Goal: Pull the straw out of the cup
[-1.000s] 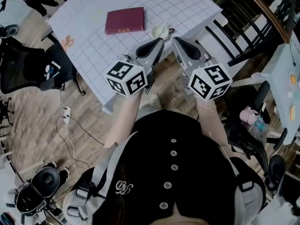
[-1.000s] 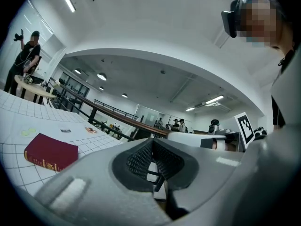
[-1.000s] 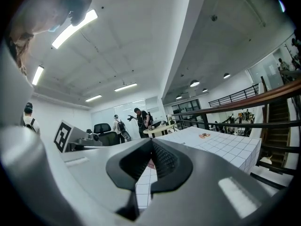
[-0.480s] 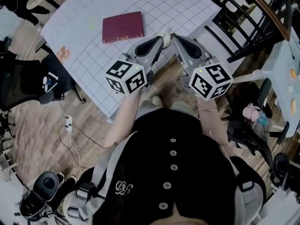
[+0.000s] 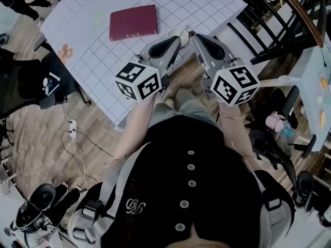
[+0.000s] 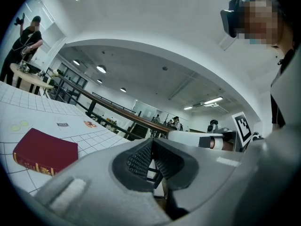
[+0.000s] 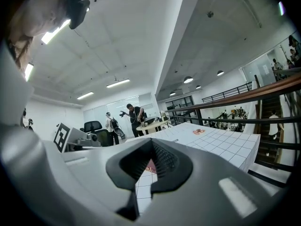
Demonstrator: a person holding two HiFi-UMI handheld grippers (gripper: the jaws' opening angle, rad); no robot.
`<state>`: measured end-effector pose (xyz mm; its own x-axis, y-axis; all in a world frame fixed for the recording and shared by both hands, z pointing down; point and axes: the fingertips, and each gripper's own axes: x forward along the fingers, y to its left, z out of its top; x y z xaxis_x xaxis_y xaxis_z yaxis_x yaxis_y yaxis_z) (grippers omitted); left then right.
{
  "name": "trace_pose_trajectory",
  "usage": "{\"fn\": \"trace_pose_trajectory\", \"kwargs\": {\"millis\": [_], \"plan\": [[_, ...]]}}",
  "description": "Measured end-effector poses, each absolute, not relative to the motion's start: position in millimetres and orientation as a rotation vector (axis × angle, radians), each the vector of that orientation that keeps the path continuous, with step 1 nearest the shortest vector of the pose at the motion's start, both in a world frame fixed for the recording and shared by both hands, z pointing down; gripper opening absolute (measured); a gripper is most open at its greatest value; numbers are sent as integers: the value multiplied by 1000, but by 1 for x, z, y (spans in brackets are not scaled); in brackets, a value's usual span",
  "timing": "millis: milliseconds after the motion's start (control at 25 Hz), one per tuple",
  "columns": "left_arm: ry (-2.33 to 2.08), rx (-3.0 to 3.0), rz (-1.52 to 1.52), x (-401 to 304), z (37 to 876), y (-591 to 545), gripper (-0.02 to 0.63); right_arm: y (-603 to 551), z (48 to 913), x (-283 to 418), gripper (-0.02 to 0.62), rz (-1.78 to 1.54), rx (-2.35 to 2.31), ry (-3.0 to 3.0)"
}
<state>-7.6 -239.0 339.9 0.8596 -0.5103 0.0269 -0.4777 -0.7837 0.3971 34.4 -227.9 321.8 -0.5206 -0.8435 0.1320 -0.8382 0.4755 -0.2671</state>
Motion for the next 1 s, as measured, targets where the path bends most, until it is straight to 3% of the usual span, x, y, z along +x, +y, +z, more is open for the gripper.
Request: {"fn": "trace_pose_trajectory", "kwargs": {"millis": [1000], "plan": [[-819,2525,-26,15,379,-302,-3,-297,366,56,-2,-688,-1410,2794]]}}
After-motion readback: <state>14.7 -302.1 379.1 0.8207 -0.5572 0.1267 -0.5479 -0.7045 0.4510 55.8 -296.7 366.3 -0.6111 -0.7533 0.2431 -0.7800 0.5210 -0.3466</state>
